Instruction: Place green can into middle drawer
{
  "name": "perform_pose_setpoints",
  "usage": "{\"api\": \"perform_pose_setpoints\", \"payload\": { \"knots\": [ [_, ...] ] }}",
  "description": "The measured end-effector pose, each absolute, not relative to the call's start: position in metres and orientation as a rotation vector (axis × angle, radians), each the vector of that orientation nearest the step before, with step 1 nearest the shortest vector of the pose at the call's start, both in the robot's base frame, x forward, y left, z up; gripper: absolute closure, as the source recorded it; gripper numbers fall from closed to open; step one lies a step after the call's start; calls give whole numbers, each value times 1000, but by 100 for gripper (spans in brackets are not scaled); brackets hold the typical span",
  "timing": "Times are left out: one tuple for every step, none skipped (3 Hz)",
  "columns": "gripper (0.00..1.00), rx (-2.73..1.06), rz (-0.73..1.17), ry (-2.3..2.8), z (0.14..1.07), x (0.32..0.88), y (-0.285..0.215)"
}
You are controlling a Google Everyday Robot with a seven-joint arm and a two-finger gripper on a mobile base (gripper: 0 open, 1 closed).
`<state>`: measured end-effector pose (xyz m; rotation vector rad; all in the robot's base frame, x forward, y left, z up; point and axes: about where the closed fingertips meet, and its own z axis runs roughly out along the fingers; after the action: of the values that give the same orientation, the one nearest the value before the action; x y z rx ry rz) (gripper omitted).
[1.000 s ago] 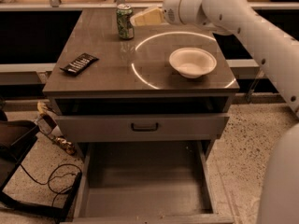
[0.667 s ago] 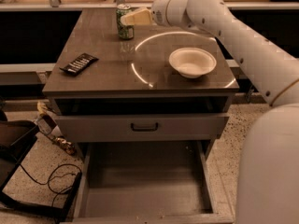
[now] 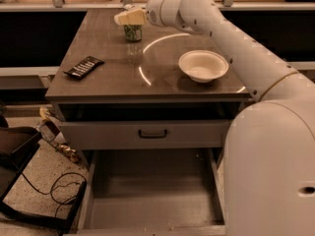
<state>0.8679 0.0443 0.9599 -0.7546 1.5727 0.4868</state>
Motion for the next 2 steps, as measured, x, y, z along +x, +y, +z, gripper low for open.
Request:
{"api": "perform_pose_setpoints", "payload": {
  "knots": [
    [0, -747, 528, 1587, 949, 874, 58],
    [0, -738, 561, 1596, 936, 879, 67]
  ]
}}
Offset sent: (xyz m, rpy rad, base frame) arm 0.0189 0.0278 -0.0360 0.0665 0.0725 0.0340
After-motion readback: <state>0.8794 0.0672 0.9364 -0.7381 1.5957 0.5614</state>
